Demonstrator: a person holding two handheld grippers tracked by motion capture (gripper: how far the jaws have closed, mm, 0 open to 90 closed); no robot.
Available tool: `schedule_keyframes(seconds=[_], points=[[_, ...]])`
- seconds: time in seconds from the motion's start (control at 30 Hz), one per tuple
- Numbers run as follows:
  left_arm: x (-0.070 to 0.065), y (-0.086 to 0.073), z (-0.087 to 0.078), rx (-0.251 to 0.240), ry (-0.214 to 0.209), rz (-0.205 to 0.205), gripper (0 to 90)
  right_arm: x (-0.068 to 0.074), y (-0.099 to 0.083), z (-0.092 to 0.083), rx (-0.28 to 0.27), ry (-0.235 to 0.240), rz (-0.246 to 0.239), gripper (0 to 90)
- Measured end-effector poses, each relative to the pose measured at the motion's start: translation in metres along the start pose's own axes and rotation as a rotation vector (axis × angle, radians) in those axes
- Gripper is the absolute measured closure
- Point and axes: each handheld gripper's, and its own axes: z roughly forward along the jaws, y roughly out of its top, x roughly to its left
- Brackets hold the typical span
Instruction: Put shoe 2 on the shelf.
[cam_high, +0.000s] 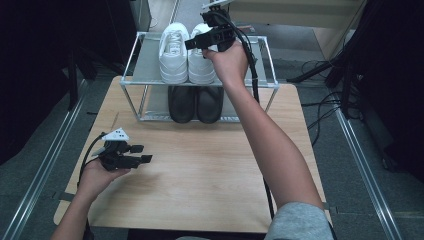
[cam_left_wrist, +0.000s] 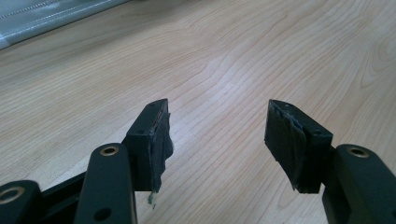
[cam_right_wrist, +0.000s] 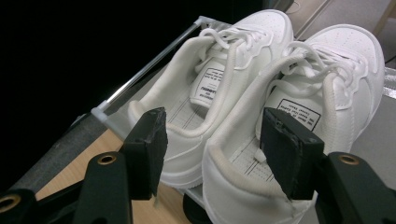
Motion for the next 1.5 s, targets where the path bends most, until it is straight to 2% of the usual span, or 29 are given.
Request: schedule_keyframes(seconds=[0.17,0.43,0.57,0.73,0.97,1.0,1.5], points=[[0.0,0.0,-0.001,-0.004,0.008,0.003,40.8,0.003,-0.007,-0.01,-0.008,0.019,-0.025,41.7],[0.0,0.0,0.0,0.006,0.01,0.007,40.8,0.001,-0.022,-0.022,0.001,0.074,-0.037,42.2],[0.001,0.0,-0.001,0.008,0.006,0.002,40.7,0.005,-0.029,-0.026,0.001,0.059,-0.069,41.5],[0.0,-0.001,0.0,0.009,0.01,0.007,40.6,0.007,-0.041,-0.028,0.013,0.075,-0.091,44.5],[0.0,0.0,0.0,0.013,0.004,0.007,40.6,0.01,-0.058,-0.027,0.009,0.097,-0.106,41.7],[-0.001,0.0,0.001,0.009,0.008,0.006,40.6,0.01,-0.068,-0.022,0.005,0.117,-0.109,42.1],[-0.002,-0.001,0.001,0.007,0.011,0.0,40.6,0.014,-0.117,-0.003,0.021,0.172,-0.133,41.1]])
